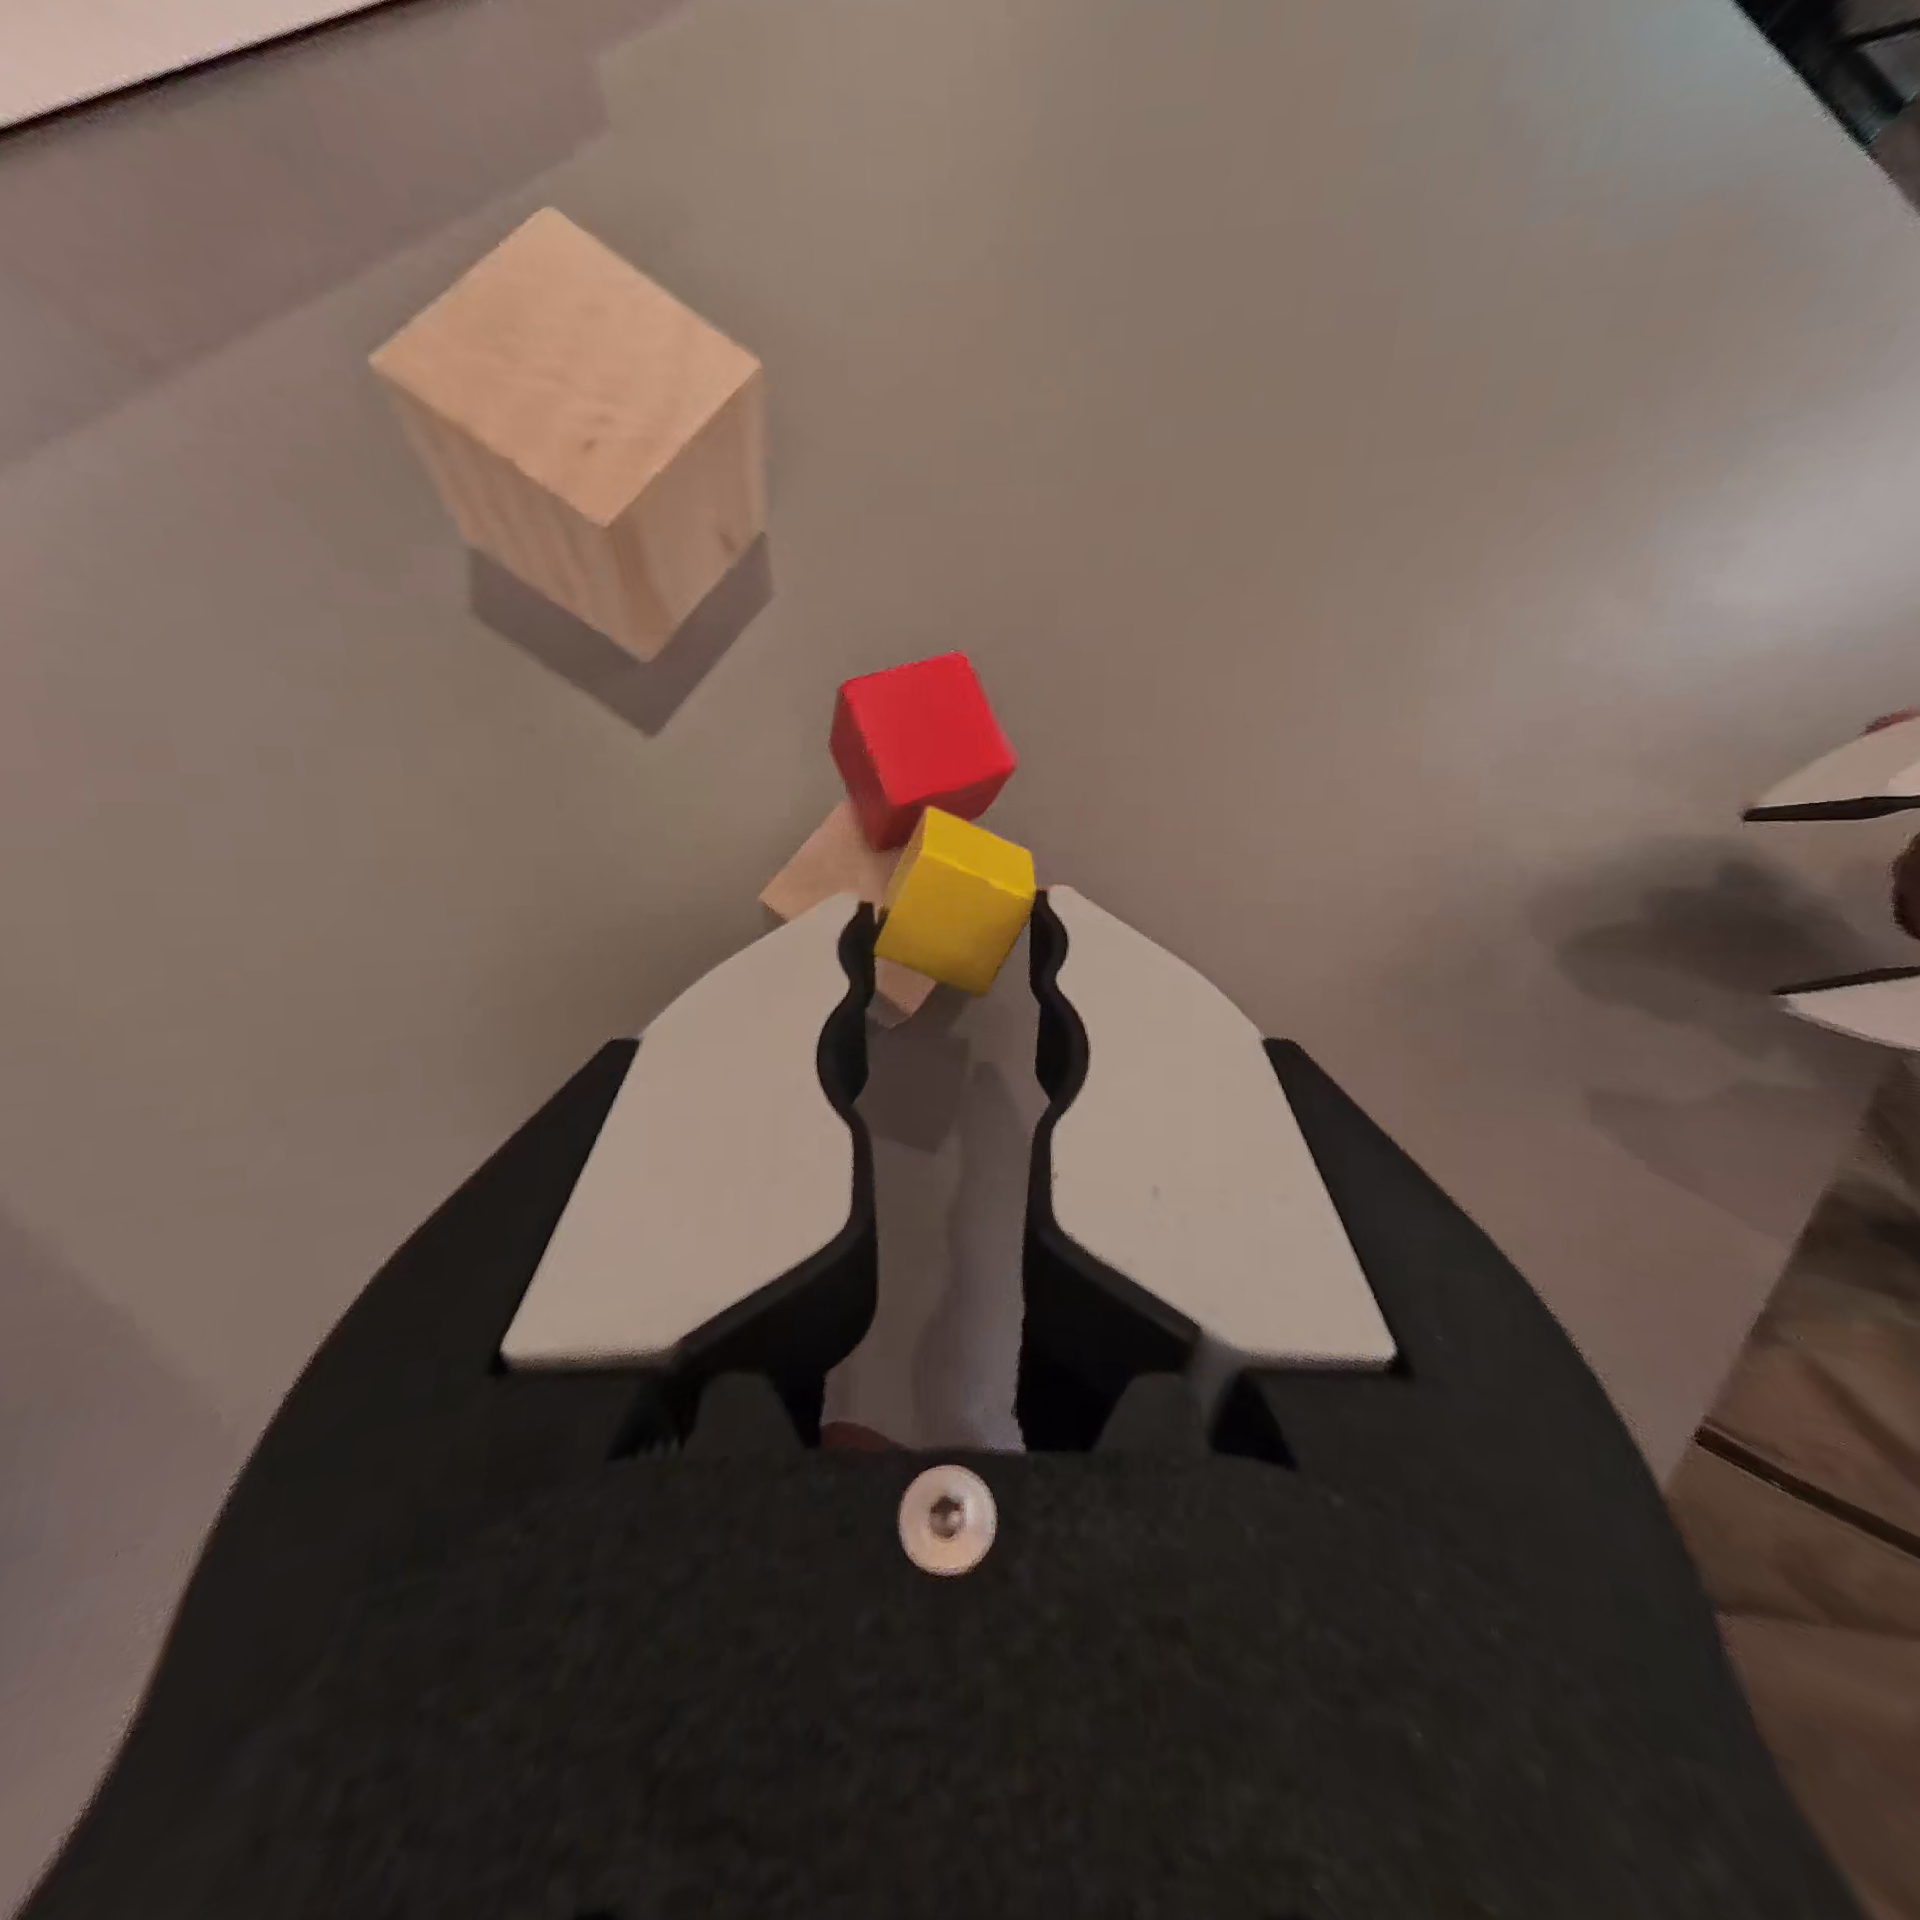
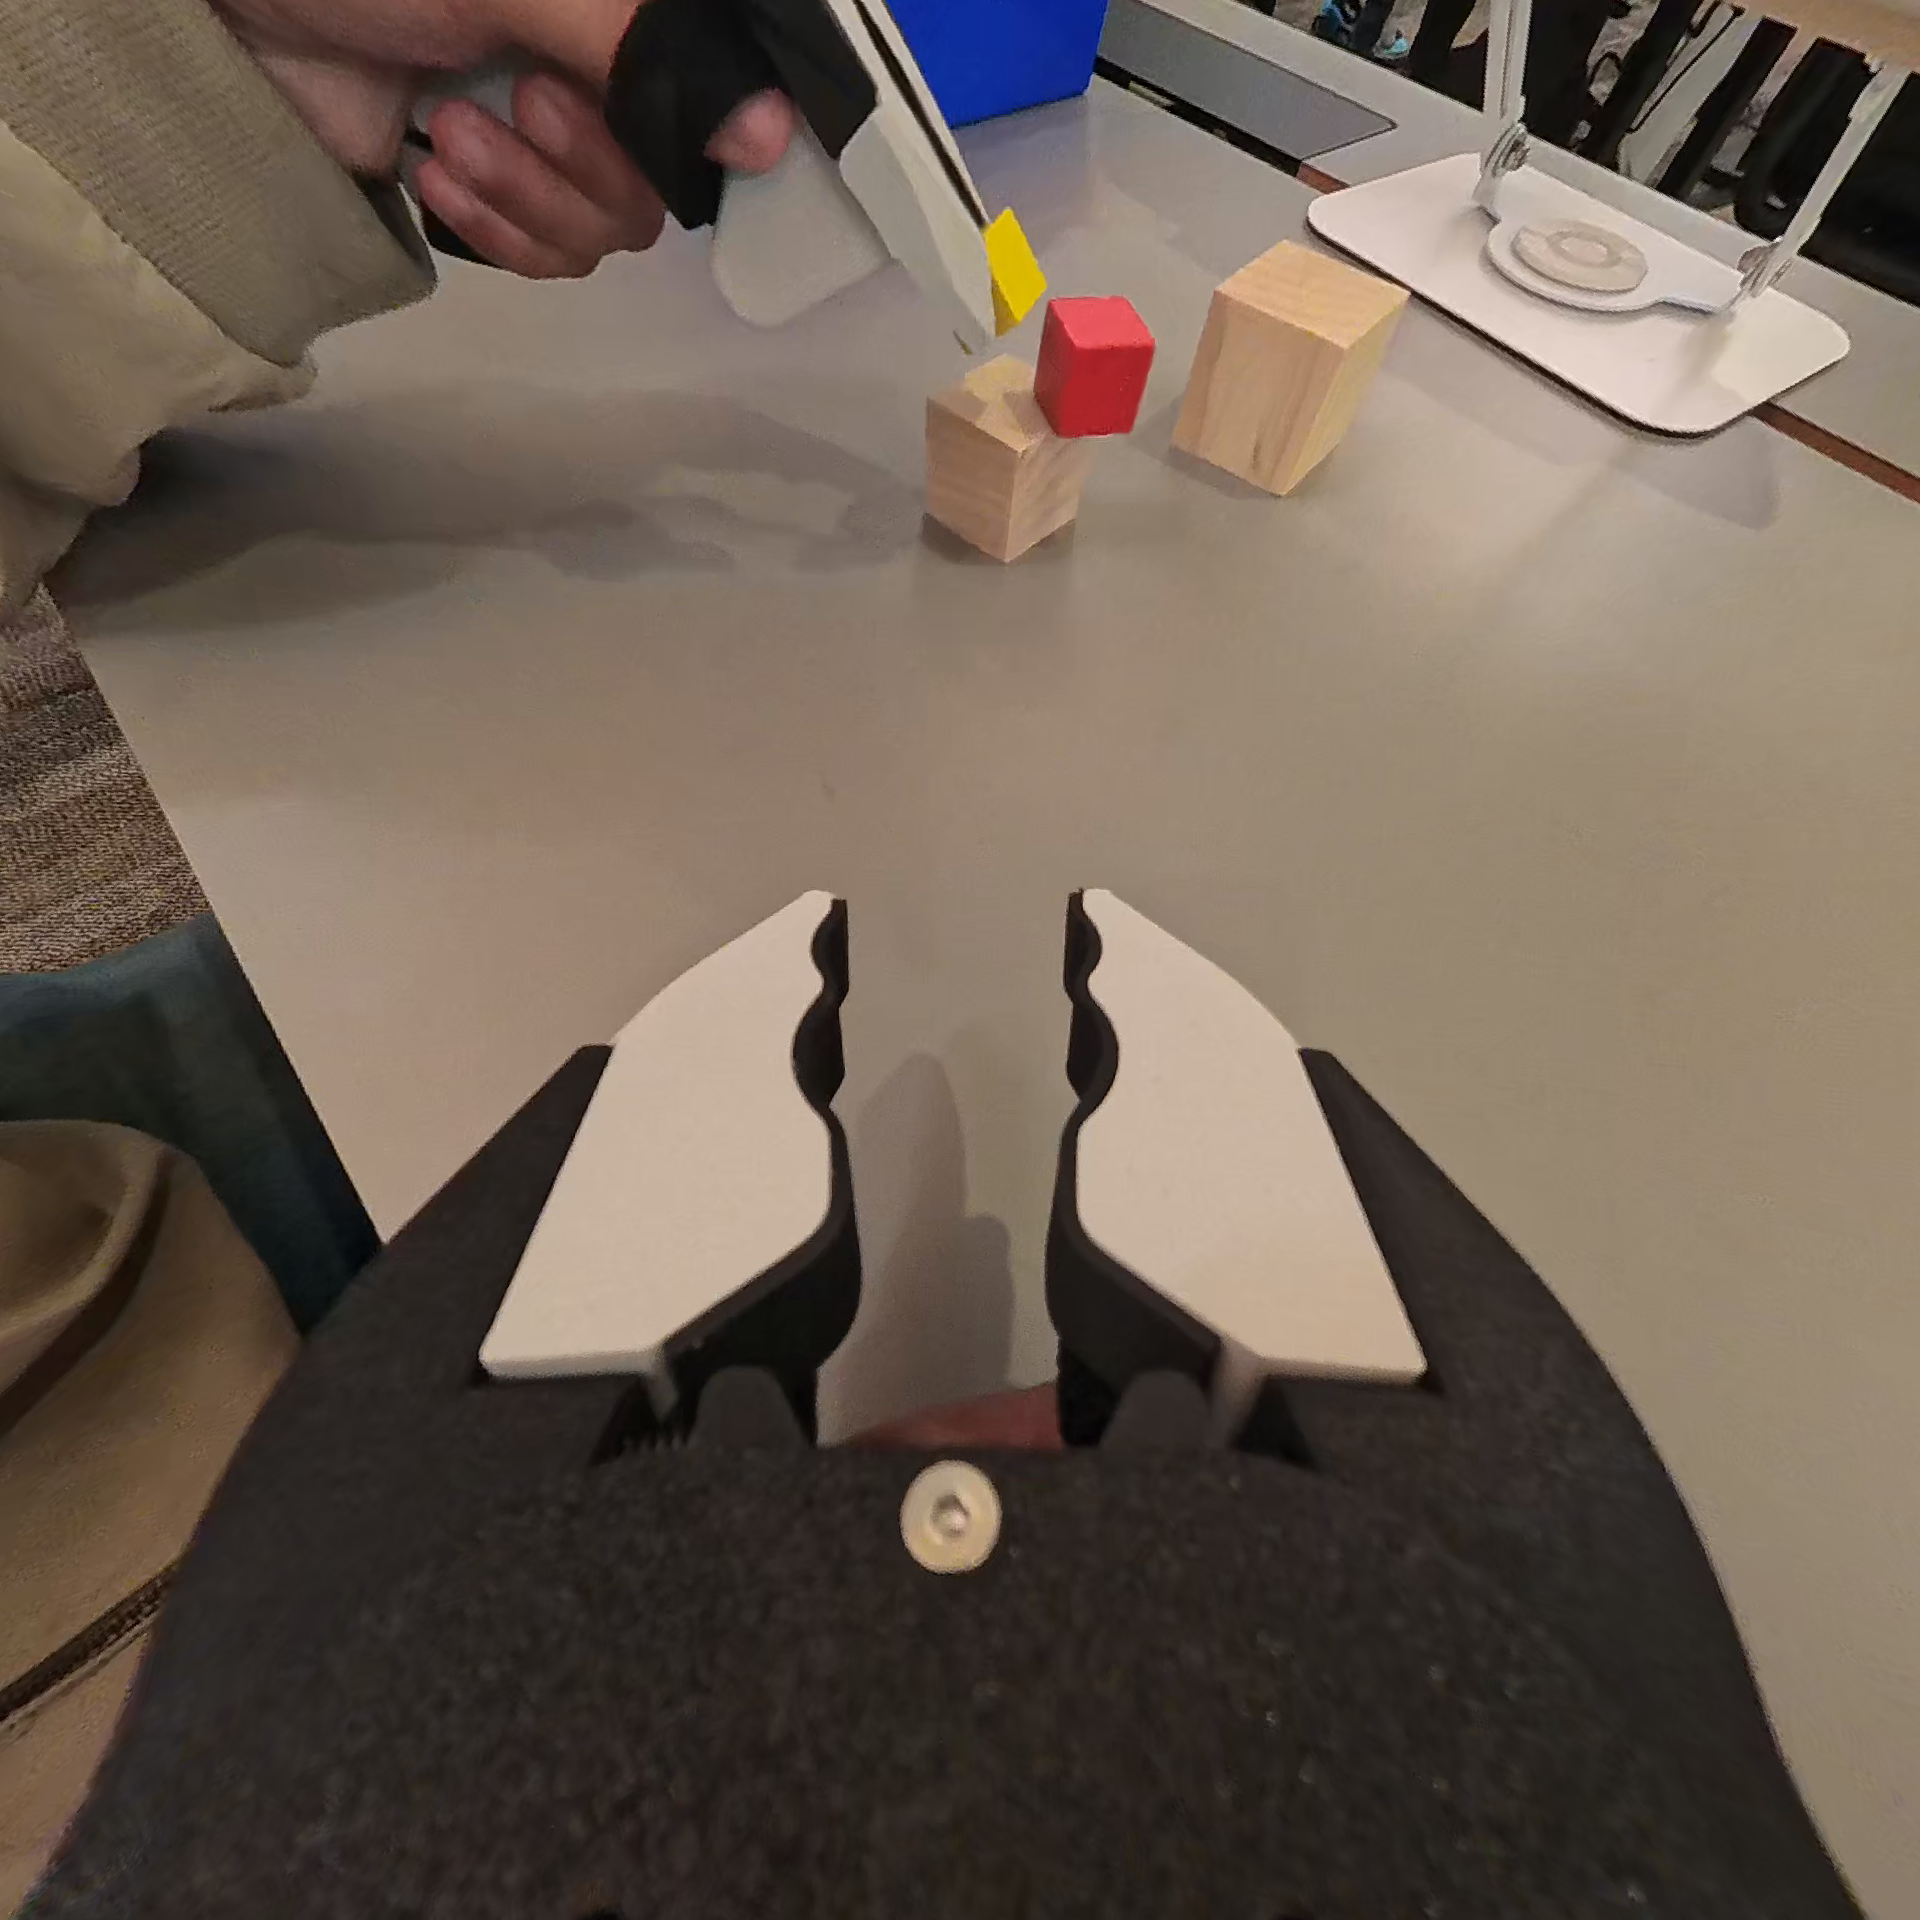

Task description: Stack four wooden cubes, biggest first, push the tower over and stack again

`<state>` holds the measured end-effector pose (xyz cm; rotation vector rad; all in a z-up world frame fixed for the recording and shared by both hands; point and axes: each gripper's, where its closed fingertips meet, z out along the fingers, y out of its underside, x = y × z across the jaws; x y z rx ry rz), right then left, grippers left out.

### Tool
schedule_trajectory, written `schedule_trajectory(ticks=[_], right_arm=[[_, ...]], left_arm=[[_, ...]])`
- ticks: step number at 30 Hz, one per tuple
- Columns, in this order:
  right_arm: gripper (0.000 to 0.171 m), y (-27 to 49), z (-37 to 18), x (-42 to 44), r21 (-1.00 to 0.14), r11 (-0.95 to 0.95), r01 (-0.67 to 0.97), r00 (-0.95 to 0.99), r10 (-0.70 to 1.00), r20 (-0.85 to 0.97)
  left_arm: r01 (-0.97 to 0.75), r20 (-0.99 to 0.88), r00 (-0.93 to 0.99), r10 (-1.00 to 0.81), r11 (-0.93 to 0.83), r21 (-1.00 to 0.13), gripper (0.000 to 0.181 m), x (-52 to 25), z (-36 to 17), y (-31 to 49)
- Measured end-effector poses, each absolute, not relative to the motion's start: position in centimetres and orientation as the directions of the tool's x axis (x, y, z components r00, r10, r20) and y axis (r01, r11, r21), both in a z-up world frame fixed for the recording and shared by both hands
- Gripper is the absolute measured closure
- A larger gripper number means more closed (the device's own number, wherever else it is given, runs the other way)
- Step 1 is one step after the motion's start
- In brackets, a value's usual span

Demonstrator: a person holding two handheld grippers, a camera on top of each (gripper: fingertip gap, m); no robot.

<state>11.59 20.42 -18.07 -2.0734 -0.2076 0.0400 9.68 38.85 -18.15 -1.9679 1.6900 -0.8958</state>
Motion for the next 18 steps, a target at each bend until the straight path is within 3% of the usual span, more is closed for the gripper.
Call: schedule_trajectory(ticks=[11, 18], right_arm=[[0.131, 20.7, -18.7, 11.2, -0.862, -0.491, 0.127, 0.984, 0.169, 0.049], [0.131, 20.6, -18.9, 11.4, -0.848, -0.511, 0.142, 0.985, 0.155, 0.071]], left_arm=[[-0.737, 0.035, 0.195, -0.98, -0.17, -0.654, 0.153, 3.4, -20.0, 40.8], [-0.758, 0.042, 0.234, -0.971, -0.21, -0.618, 0.153, 3.7, -23.1, 40.3]])
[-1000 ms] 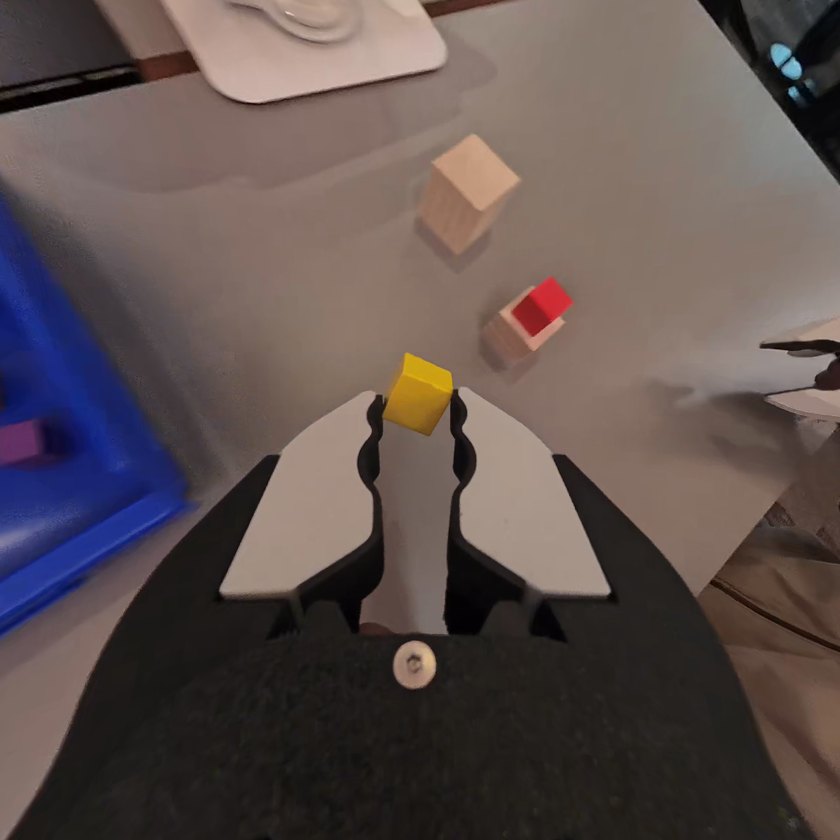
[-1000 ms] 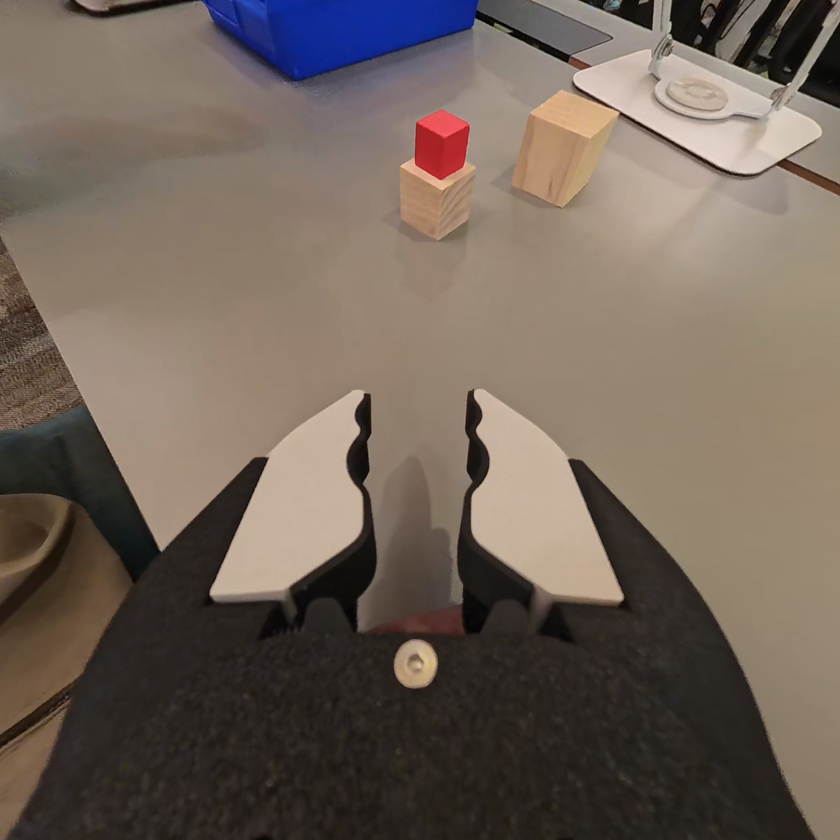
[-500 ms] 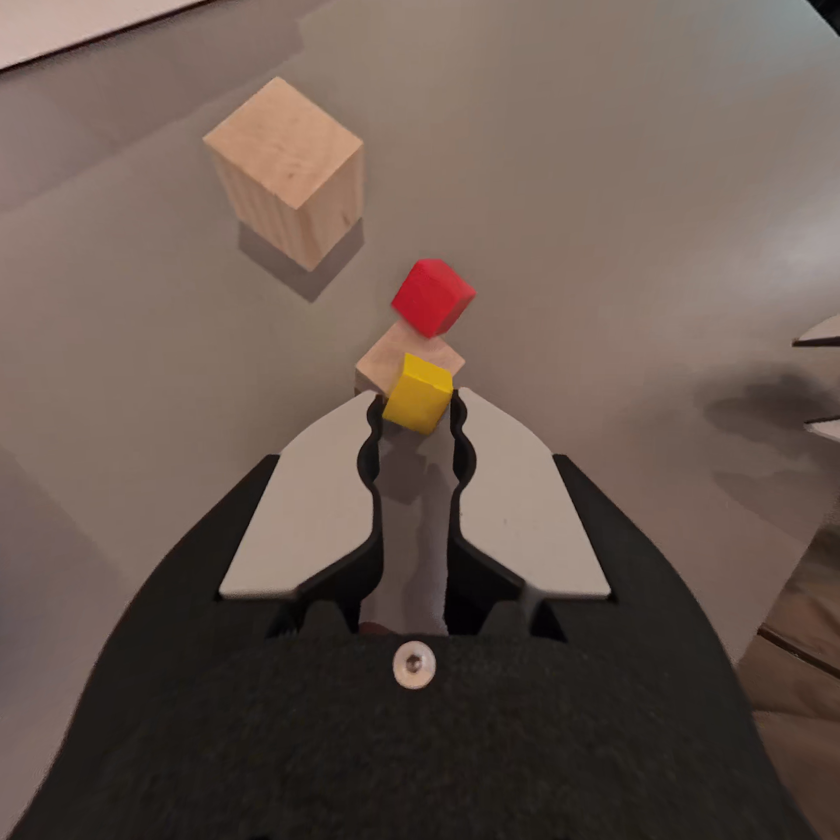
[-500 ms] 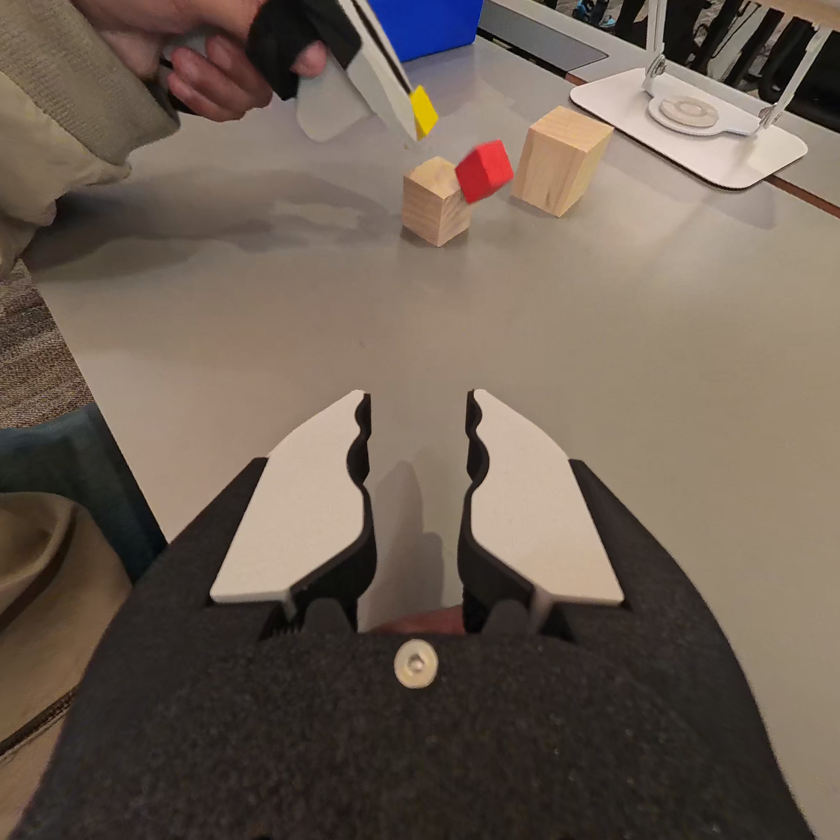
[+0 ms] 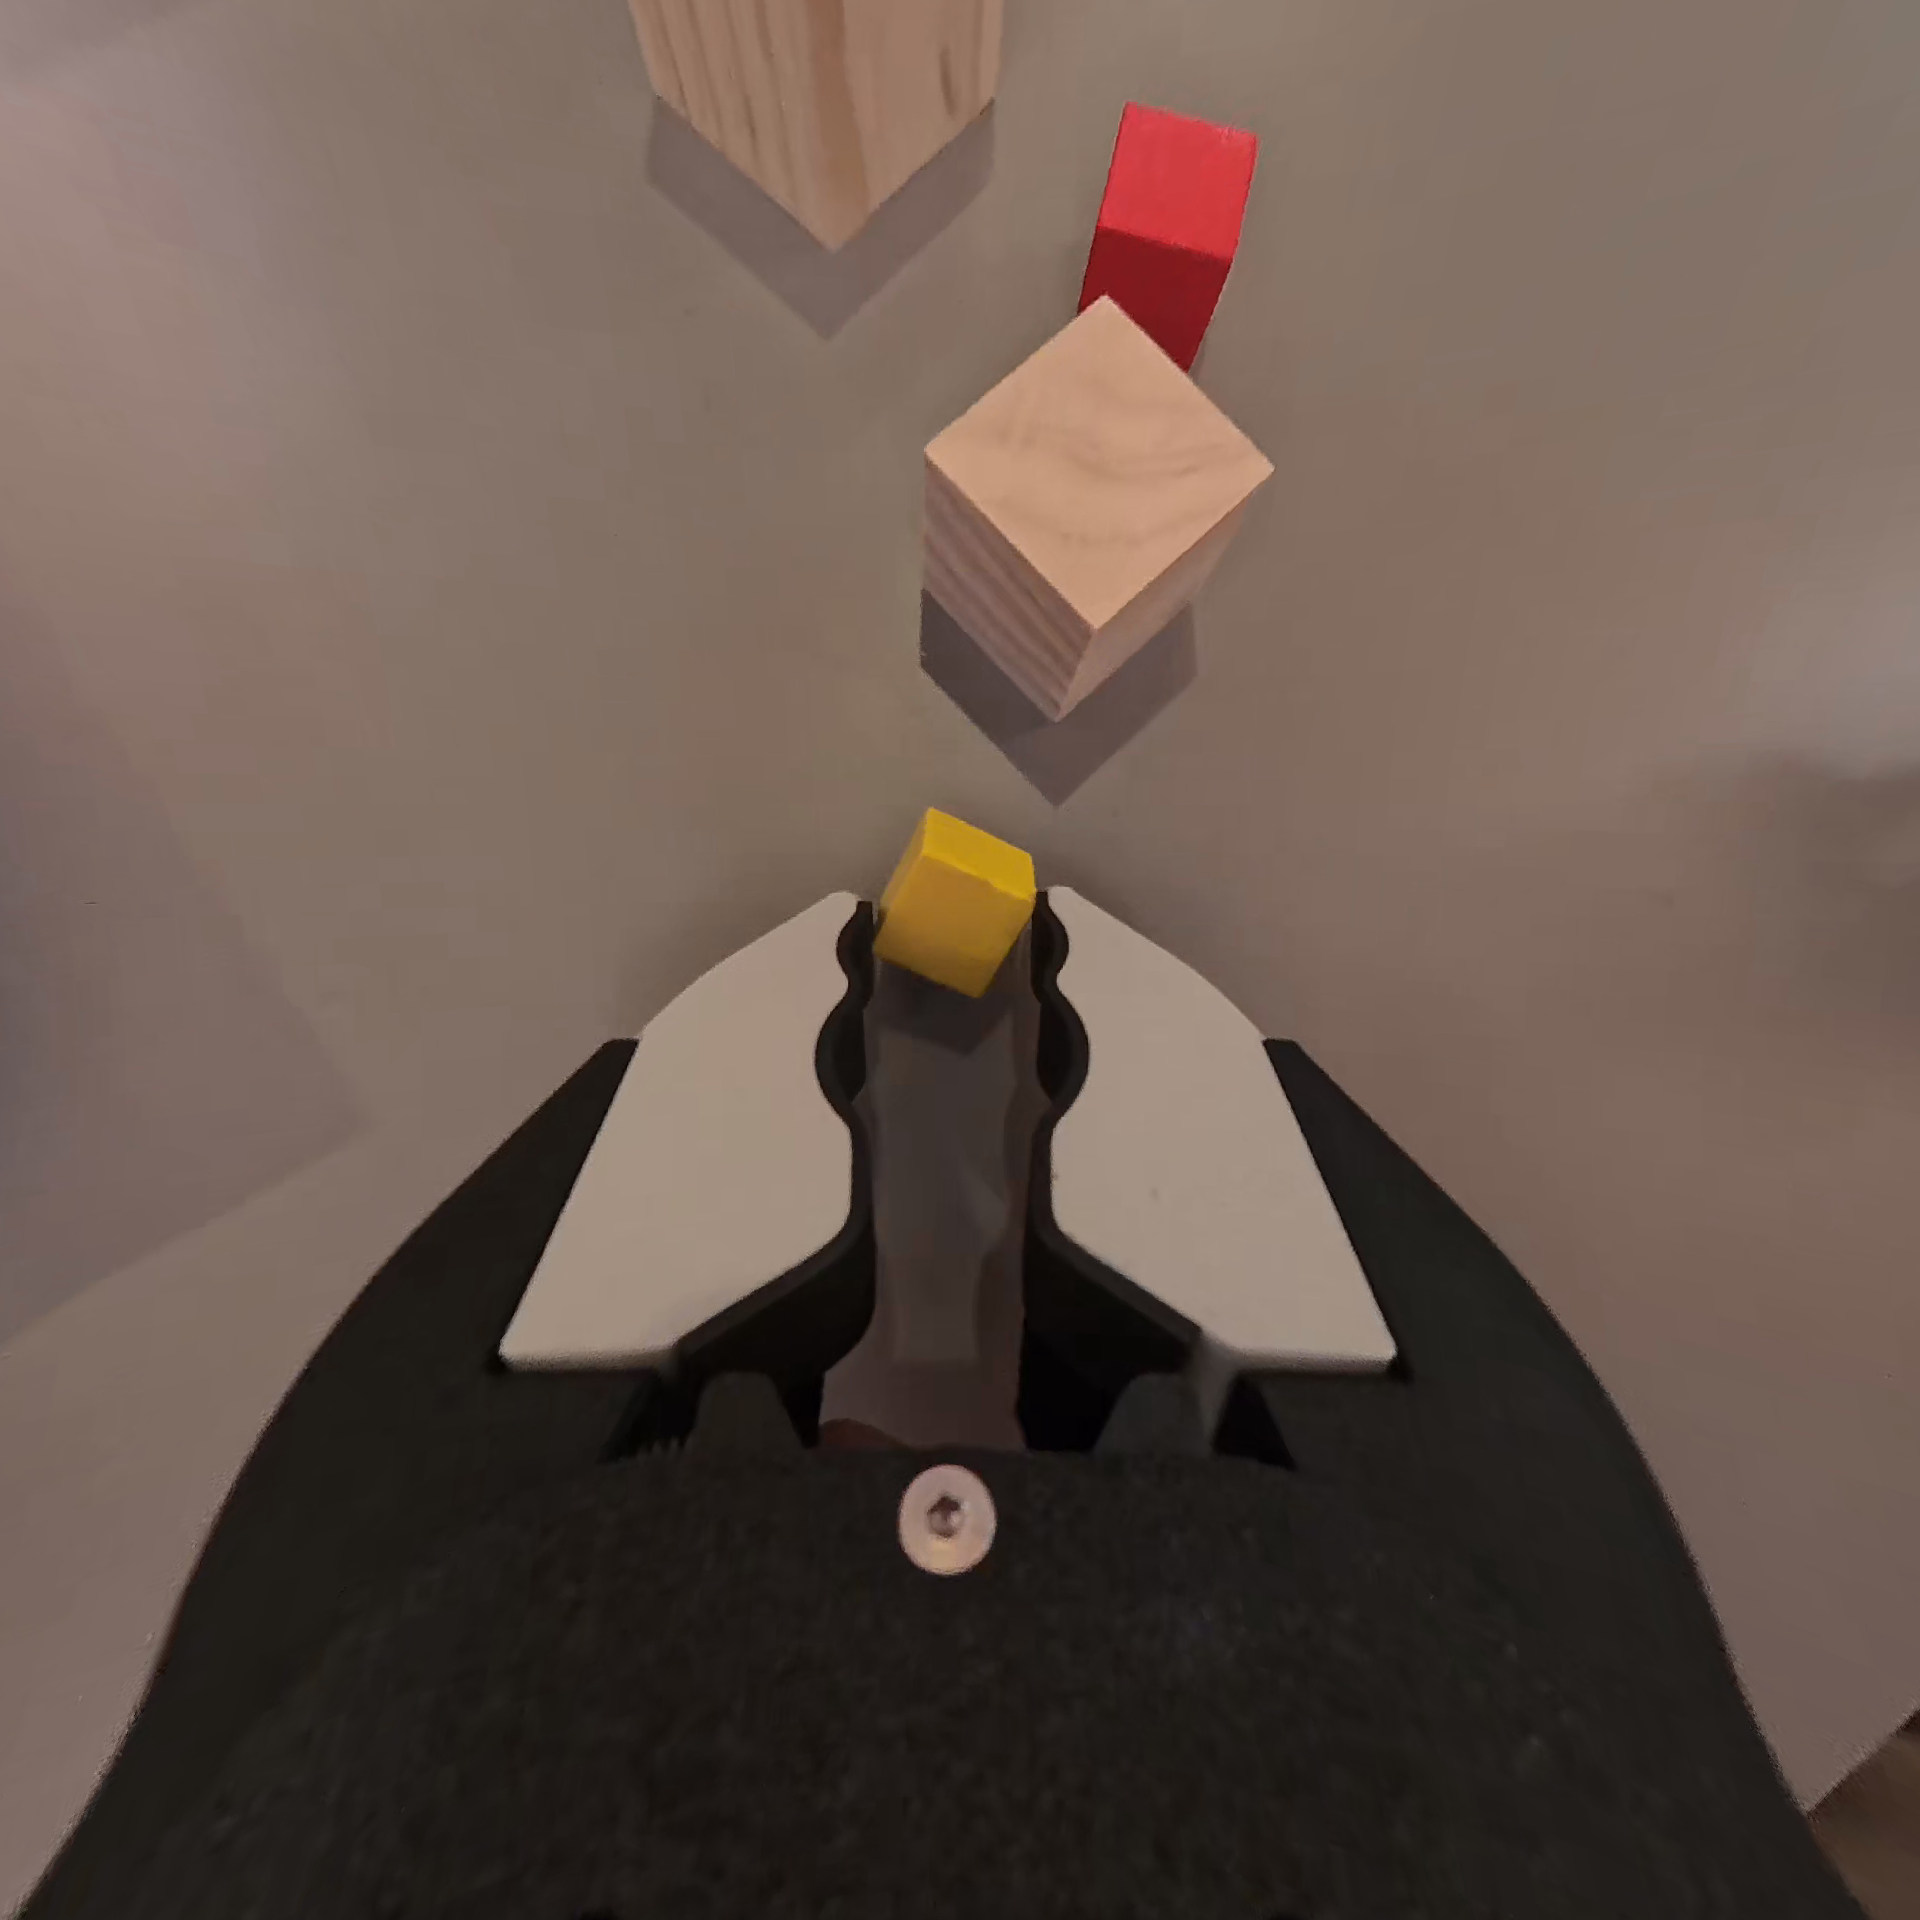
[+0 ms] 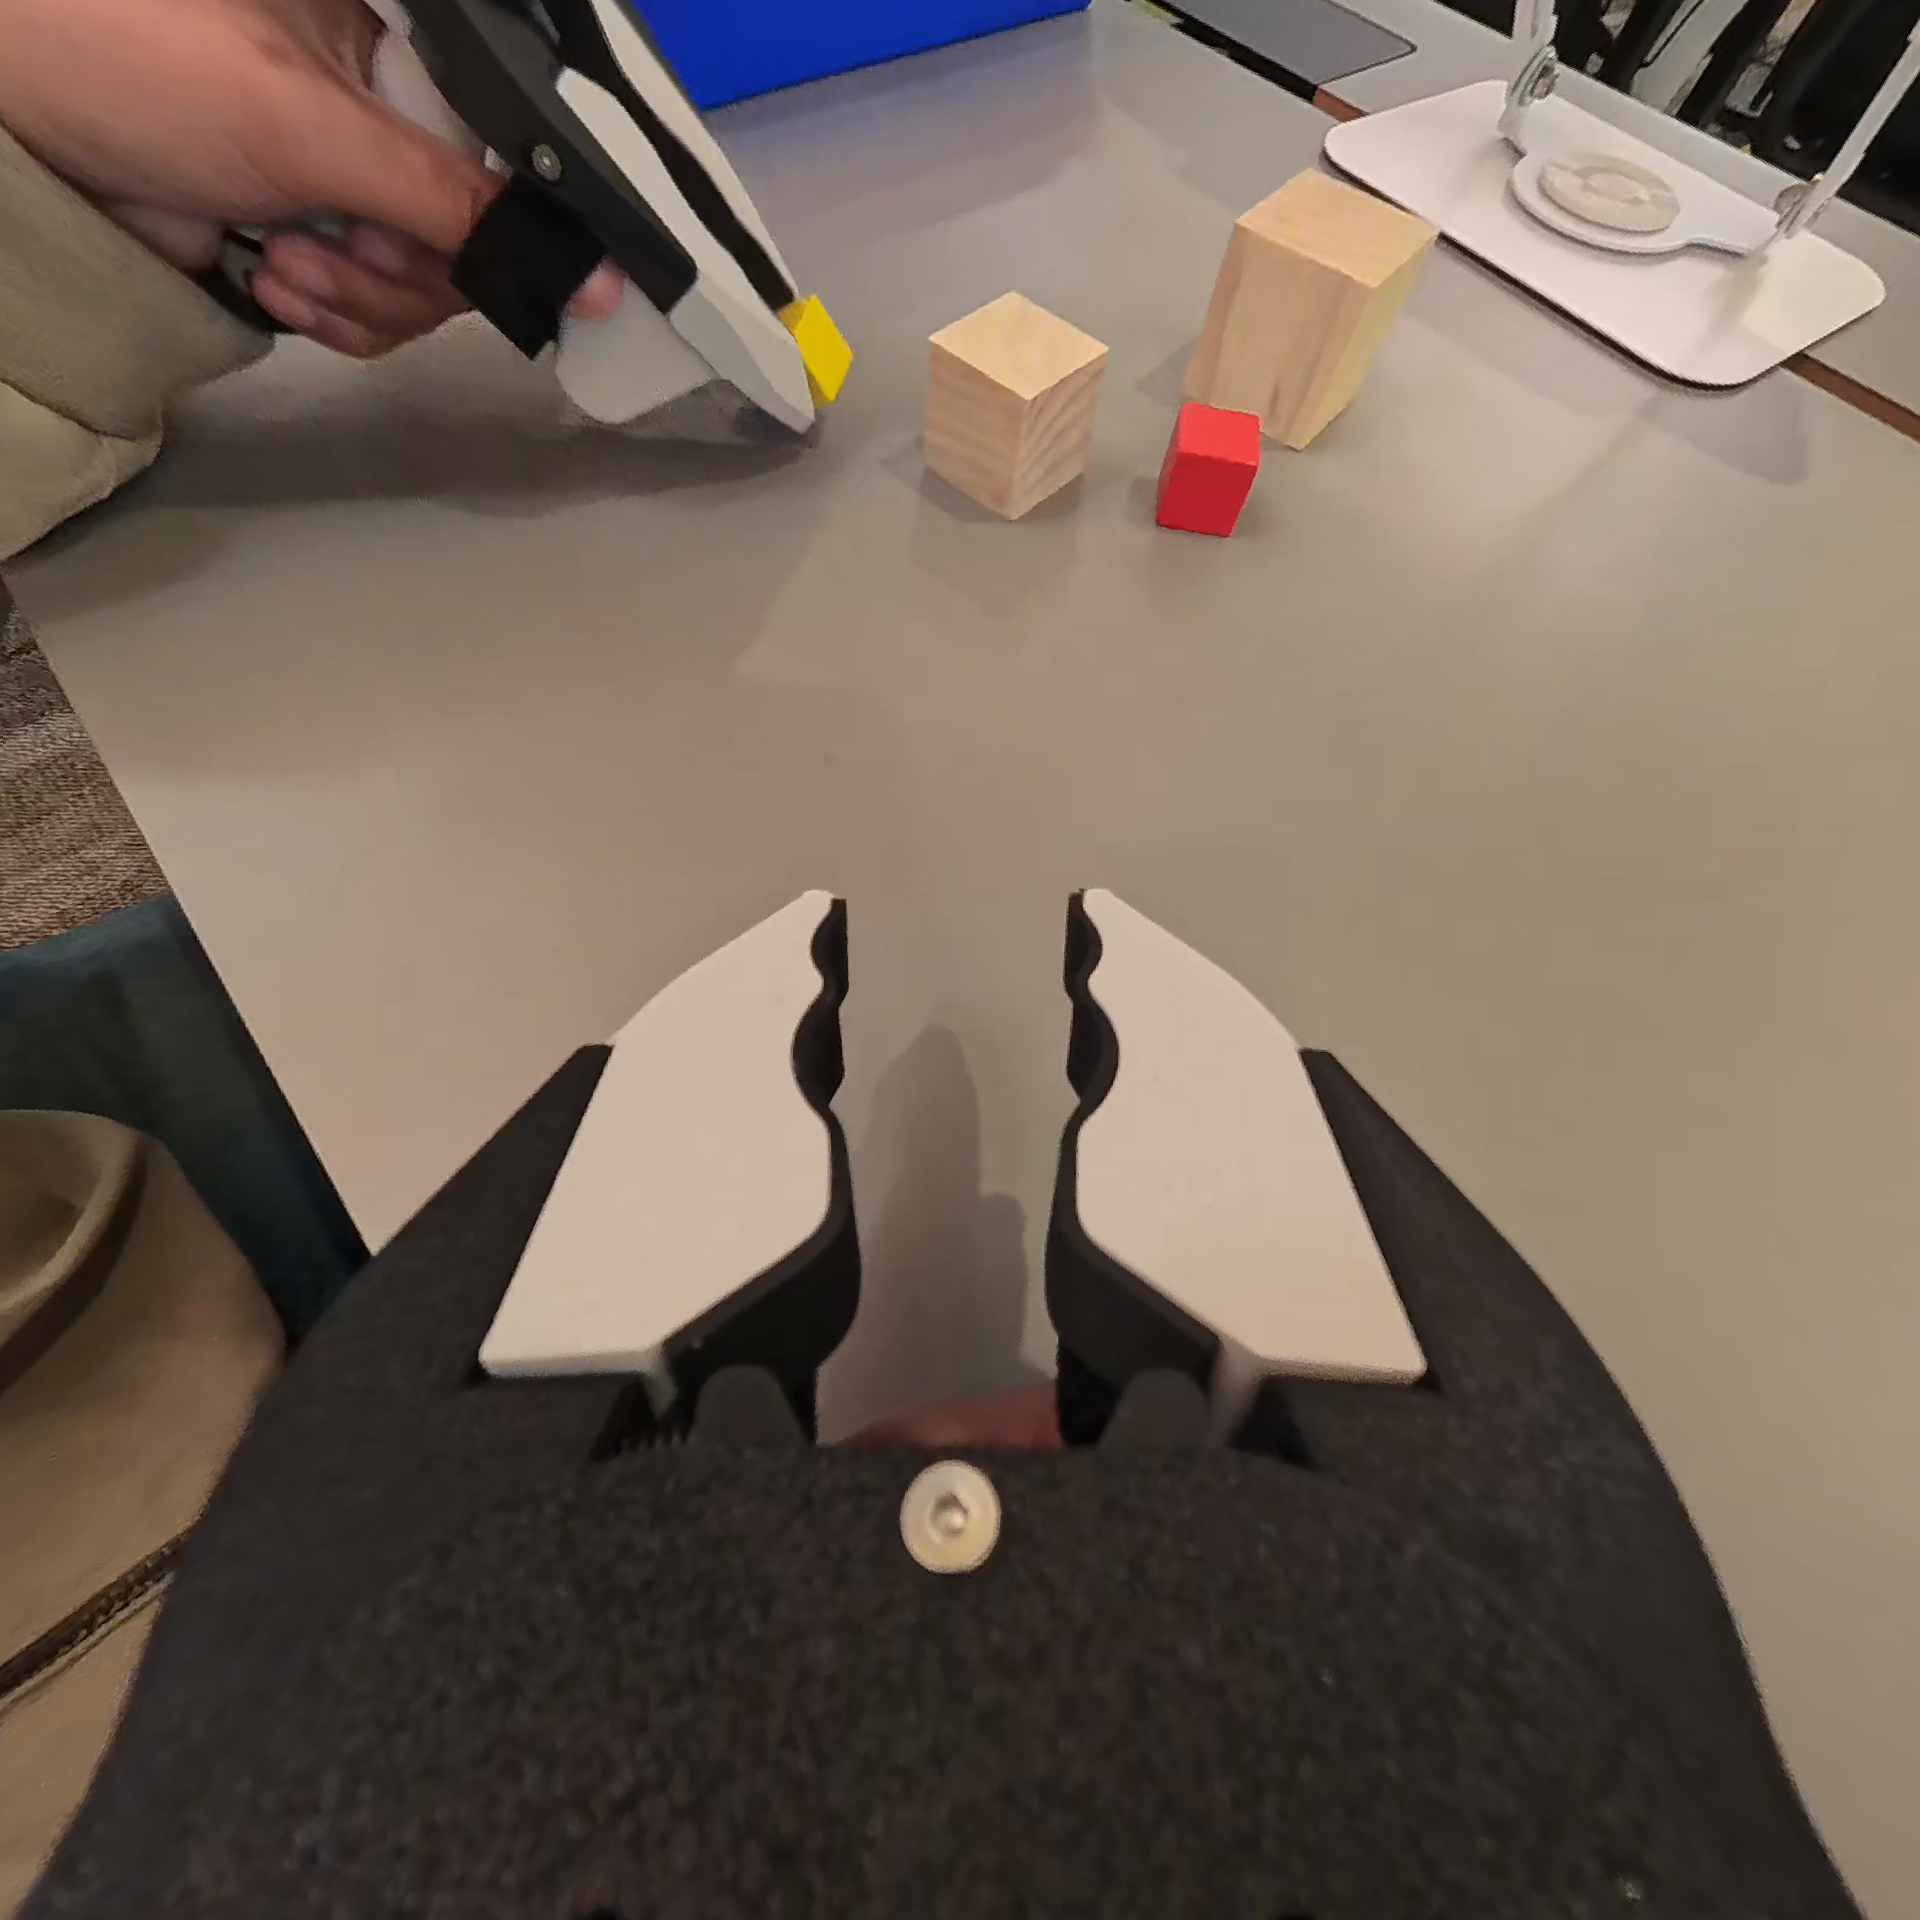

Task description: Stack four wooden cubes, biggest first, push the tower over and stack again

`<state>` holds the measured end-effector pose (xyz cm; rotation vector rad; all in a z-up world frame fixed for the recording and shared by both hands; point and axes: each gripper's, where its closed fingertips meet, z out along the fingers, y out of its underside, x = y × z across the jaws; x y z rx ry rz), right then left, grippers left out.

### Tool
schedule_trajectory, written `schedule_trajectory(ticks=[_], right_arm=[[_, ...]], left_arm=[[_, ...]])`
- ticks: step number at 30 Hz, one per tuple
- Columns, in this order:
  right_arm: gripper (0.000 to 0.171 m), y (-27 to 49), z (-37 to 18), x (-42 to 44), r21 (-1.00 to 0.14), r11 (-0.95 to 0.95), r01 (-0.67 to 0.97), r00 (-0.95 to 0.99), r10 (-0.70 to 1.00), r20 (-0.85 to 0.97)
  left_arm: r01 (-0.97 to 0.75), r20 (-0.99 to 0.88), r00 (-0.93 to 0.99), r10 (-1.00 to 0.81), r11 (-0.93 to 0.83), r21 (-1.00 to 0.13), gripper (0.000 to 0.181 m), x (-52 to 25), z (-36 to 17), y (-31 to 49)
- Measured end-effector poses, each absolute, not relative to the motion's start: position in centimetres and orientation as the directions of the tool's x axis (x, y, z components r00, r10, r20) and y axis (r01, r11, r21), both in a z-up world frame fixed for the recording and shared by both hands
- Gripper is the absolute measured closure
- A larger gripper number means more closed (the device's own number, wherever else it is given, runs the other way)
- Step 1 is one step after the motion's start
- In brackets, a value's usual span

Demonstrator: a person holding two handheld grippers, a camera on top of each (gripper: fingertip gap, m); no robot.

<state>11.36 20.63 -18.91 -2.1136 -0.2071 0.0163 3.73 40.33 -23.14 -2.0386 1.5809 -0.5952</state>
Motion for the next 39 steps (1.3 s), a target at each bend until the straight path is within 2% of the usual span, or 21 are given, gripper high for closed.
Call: schedule_trajectory(ticks=[6, 7, 8, 10, 11, 14, 18, 20, 22, 26, 30, 39], right_arm=[[0.131, 20.4, -18.5, 12.1, -0.854, -0.504, 0.131, 0.988, 0.136, 0.072], [0.131, 20.3, -18.4, 12.1, -0.854, -0.503, 0.132, 0.988, 0.136, 0.072], [0.131, 20.3, -18.4, 12.1, -0.854, -0.503, 0.132, 0.988, 0.136, 0.073], [0.131, 20.3, -18.4, 12.2, -0.855, -0.502, 0.133, 0.988, 0.135, 0.074], [0.131, 20.3, -18.3, 12.3, -0.855, -0.501, 0.132, 0.988, 0.133, 0.075], [0.131, 20.3, -18.2, 12.8, -0.863, -0.492, 0.115, 0.992, 0.105, 0.072], [0.13, 20.7, -18.3, 14.1, -0.881, -0.473, 0.002, 1.0, 0.0, 0.002], [0.127, 21.0, -18.3, 14.5, -0.89, -0.452, -0.062, 0.998, -0.055, -0.042], [0.124, 21.2, -18.1, 14.7, -0.896, -0.432, -0.099, 0.993, -0.099, -0.061], [0.111, 21.7, -17.6, 14.3, -0.909, -0.407, -0.093, 0.988, -0.152, -0.033], [0.103, 21.9, -17.6, 13.8, -0.91, -0.405, -0.085, 0.983, -0.184, -0.009], [0.099, 21.9, -17.8, 13.7, -0.911, -0.408, -0.064, 0.977, -0.212, 0.026]], left_arm=[[-0.778, -0.013, 0.301, -0.954, -0.237, -0.582, 0.153, 4.1, -23.8, 40.9], [-0.781, -0.013, 0.308, -0.951, -0.245, -0.574, 0.159, 4.1, -23.8, 40.9], [-0.783, -0.013, 0.314, -0.949, -0.252, -0.568, 0.156, 4.1, -23.8, 40.9], [-0.783, -0.019, 0.331, -0.944, -0.263, -0.564, 0.126, 3.6, -23.5, 40.7], [-0.778, -0.031, 0.33, -0.943, -0.254, -0.574, 0.12, 3.2, -23.0, 40.5], [-0.68, -0.029, 0.353, -0.935, -0.235, -0.694, 0.115, 1.3, -20.6, 39.2], [-0.345, 0.111, 0.419, -0.901, -0.271, -0.899, 0.092, -0.9, -17.9, 36.8], [-0.23, 0.128, 0.469, -0.874, -0.261, -0.938, 0.091, -2.0, -16.7, 37.0], [-0.176, 0.088, 0.521, -0.849, -0.207, -0.962, 0.076, -2.7, -15.4, 37.8], [-0.074, 0.103, 0.583, -0.806, -0.179, -0.981, 0.081, -4.3, -14.3, 38.0], [-0.089, 0.028, 0.622, -0.782, -0.106, -0.99, 0.088, -4.7, -14.0, 37.6], [-0.086, 0.096, 0.618, -0.78, -0.188, -0.978, 0.09, -4.9, -14.8, 38.0]])
